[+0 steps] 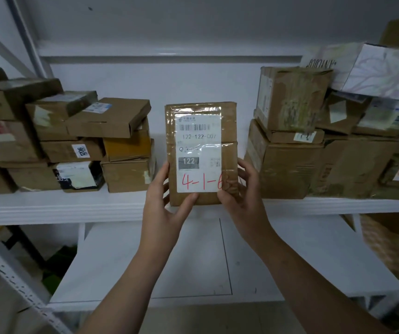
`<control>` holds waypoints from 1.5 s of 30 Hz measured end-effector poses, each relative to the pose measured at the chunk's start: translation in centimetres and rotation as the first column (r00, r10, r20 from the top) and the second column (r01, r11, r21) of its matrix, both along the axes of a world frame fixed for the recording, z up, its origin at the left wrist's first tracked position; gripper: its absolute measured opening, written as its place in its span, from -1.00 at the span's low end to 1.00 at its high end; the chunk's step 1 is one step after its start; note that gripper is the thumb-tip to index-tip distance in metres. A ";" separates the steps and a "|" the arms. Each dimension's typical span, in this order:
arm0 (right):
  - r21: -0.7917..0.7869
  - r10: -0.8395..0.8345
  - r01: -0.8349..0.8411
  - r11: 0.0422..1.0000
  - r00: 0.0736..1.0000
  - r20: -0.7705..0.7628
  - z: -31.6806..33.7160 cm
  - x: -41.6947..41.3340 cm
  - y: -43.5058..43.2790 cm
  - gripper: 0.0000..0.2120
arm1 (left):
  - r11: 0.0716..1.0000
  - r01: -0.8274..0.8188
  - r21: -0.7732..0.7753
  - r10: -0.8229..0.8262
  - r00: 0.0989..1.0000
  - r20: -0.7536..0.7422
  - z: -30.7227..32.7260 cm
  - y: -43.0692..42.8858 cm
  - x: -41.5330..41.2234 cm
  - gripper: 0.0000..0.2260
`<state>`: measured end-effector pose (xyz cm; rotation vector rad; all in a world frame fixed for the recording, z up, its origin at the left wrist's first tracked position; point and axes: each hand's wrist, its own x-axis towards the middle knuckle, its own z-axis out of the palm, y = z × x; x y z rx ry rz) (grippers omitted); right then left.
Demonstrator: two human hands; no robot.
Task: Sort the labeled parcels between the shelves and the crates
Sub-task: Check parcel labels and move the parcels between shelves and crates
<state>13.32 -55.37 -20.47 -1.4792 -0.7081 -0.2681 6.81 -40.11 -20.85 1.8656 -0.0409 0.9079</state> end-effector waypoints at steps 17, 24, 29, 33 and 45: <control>-0.153 -0.009 0.082 0.985 0.904 0.427 10.3 -0.6 10.9 -0.39 | 0.922 -0.264 0.284 0.190 0.946 0.261 10.7 11.8 -2.7 -0.39; -0.187 -0.014 0.100 0.977 0.911 0.412 14.3 0.6 20.3 -0.22 | 0.852 -0.393 0.347 0.307 0.911 0.277 14.7 20.2 -2.8 -0.53; -0.161 -0.102 0.163 0.973 0.937 0.334 16.9 3.0 25.5 -0.37 | 0.801 -0.370 0.471 0.325 0.929 0.178 18.4 24.9 0.0 -0.54; -0.188 -0.178 0.244 0.951 0.933 0.311 17.8 4.5 28.3 -0.38 | 0.764 -0.374 0.526 0.342 0.926 0.162 20.0 27.1 2.2 -0.54; -0.504 -0.239 0.352 0.789 0.931 0.275 14.4 6.1 23.9 -0.52 | 0.646 -0.233 0.727 0.289 0.956 0.050 17.0 25.6 6.0 -0.63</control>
